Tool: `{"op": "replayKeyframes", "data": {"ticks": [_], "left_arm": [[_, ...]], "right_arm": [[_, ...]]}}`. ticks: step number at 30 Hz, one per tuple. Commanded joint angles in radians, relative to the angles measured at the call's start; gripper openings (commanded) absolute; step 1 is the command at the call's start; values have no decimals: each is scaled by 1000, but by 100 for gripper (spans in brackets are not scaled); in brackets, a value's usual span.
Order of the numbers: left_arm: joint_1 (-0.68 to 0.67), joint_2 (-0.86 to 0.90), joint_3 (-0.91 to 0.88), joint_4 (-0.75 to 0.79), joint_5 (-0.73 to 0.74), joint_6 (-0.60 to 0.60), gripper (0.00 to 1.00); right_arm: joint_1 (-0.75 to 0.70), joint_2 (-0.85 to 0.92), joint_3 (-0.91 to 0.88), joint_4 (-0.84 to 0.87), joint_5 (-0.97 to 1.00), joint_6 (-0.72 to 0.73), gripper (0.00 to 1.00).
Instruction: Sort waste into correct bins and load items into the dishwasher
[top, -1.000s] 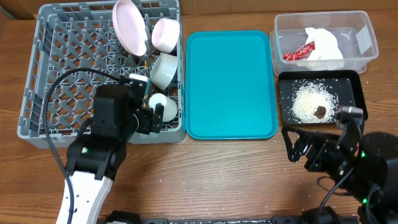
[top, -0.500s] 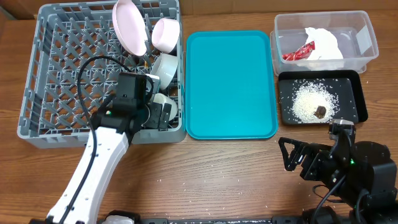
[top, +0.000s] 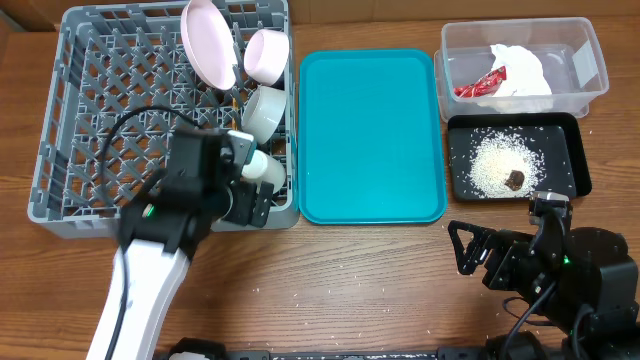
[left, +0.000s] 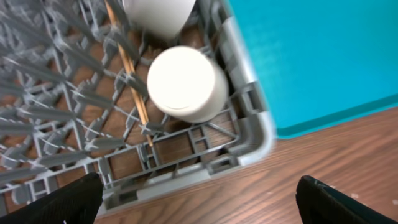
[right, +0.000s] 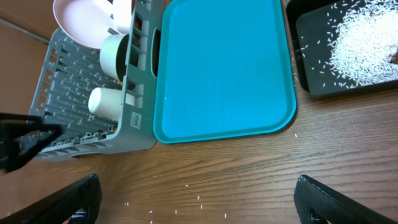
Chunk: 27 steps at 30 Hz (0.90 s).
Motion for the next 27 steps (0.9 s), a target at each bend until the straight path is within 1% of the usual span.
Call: {"op": "replayKeyframes", "data": {"ticks": [1, 5, 10, 16, 27], "left_arm": [[-6, -159, -2, -10, 56, 27, 100], [-6, -292, -102, -10, 56, 26, 100], [-6, -392, -253, -5, 118, 18, 100], [-6, -391, -291, -6, 116, 19, 100], [-6, -370, -293, -6, 116, 19, 100]], "right_arm": [[6, -10, -2, 3, 11, 0, 100], [6, -10, -2, 3, 11, 0, 100], [6, -10, -2, 3, 11, 0, 100], [6, -10, -2, 3, 11, 0, 100], [6, -10, -2, 3, 11, 0, 100]]}}
